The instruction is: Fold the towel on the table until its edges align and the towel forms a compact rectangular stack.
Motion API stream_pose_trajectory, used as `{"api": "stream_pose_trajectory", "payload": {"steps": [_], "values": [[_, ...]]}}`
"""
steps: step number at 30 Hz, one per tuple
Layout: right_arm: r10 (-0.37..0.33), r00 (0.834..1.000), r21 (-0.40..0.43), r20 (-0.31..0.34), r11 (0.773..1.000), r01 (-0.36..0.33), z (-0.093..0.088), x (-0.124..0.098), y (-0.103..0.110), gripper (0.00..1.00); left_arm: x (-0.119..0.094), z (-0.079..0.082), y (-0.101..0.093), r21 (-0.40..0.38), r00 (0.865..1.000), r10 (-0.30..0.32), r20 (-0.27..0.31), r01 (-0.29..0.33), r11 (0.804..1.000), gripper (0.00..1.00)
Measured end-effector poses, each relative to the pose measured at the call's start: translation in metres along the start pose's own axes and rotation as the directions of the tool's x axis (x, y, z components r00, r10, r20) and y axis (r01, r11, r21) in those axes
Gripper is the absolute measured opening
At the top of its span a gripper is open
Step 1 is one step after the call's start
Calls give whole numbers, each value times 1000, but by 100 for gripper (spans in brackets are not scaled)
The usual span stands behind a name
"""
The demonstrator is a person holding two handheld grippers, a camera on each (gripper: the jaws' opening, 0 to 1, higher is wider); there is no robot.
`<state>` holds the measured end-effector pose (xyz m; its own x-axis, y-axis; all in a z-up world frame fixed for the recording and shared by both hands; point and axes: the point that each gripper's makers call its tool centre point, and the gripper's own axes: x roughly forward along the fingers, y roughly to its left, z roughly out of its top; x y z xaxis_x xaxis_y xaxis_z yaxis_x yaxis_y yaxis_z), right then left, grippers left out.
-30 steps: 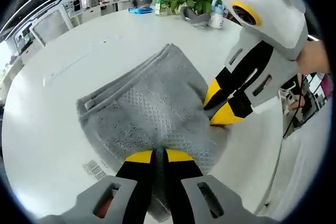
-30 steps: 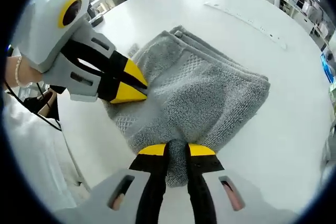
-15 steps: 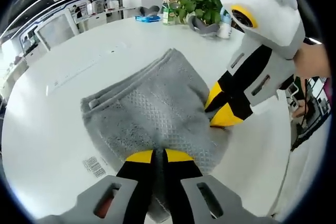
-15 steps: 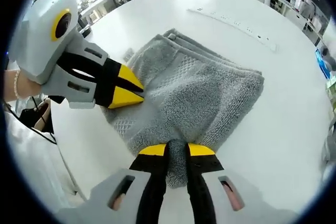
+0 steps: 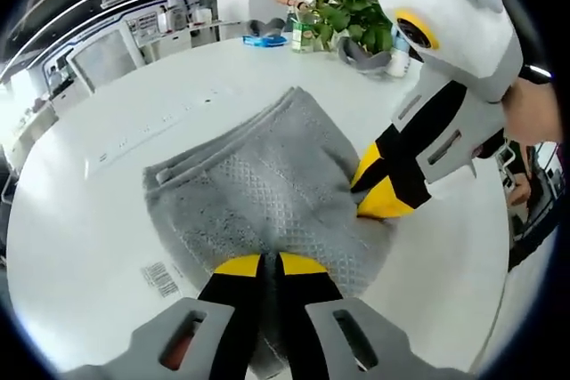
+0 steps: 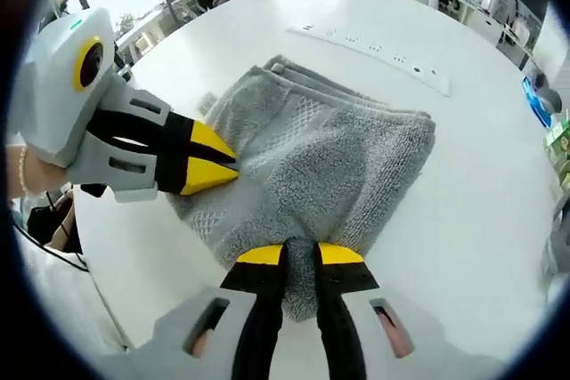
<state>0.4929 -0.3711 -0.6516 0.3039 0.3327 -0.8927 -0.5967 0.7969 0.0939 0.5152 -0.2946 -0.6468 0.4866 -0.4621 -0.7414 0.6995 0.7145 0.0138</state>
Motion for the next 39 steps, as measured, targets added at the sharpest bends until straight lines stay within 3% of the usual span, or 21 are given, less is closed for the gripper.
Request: {"api": "stream_pose_trajectory", "payload": {"steps": [17, 32, 35, 38, 39], "values": [[-33, 999, -2, 21, 999, 33, 23, 10, -22, 10, 16, 17, 21, -27, 998, 37, 44, -36, 999, 6], [-41, 998, -17, 39, 999, 42, 29, 10, -26, 11, 18, 22, 27, -48, 996, 38, 78, -34, 998, 6], [-40, 998, -11, 53, 999, 41, 30, 6, -26, 11, 13, 26, 29, -100, 994, 41, 103, -30, 995, 6], [-39, 993, -74, 108, 996, 47, 34, 3, -25, 12, 5, 33, 34, -186, 989, 74, 127, -50, 981, 6], [-43, 993, -77, 113, 996, 52, 33, 1, -24, 12, 2, 35, 35, -177, 988, 76, 136, -52, 983, 6]]}}
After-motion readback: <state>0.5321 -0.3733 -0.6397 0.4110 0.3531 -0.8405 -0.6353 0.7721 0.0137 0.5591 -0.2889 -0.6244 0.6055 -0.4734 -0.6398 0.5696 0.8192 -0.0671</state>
